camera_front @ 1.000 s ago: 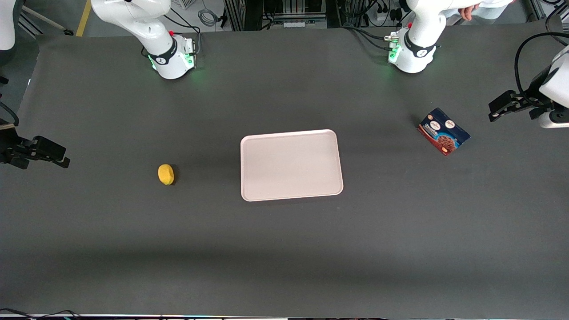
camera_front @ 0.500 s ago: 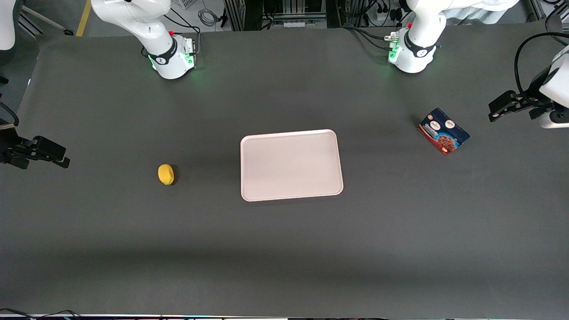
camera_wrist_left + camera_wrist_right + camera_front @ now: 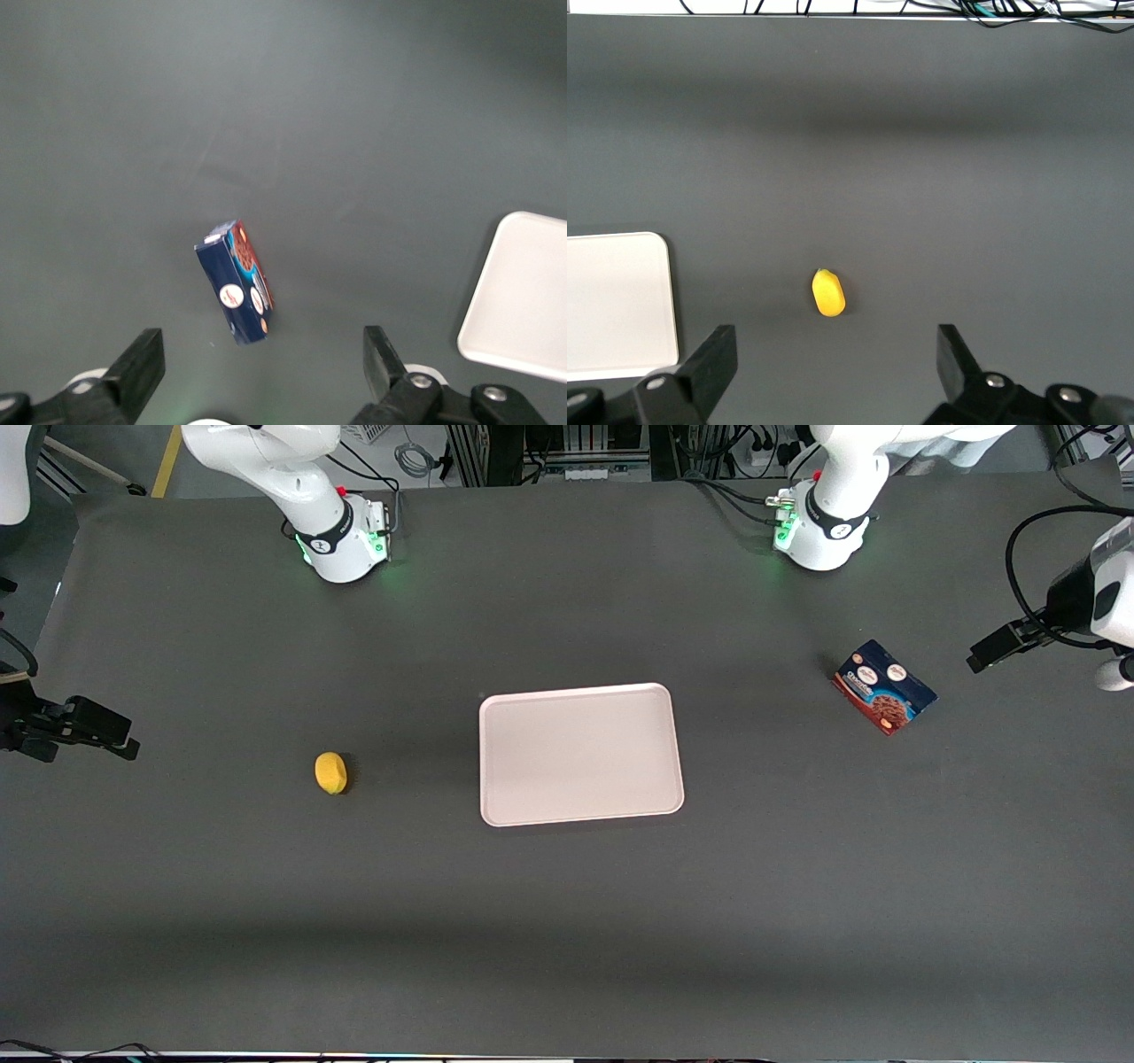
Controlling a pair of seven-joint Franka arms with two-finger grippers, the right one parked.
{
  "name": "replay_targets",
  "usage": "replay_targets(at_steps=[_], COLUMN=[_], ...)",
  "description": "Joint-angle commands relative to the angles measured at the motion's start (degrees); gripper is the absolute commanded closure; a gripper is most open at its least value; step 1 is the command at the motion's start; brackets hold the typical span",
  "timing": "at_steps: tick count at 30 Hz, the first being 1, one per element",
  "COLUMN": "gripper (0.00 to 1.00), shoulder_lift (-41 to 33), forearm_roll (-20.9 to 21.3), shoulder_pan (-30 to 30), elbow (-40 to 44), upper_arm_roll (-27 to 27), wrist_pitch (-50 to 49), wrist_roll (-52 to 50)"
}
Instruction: Place cookie box on tray
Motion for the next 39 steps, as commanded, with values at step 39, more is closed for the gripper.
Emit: replay_targets(at_steps=[39], gripper=[0.01], shoulder_lift=[-10.5], forearm_roll=[-1.3], shoulder_pan=[1.4], elbow=[-50.7], upper_arm_roll=[4.8], wrist_pitch=[44.3], wrist_roll=[-10.2])
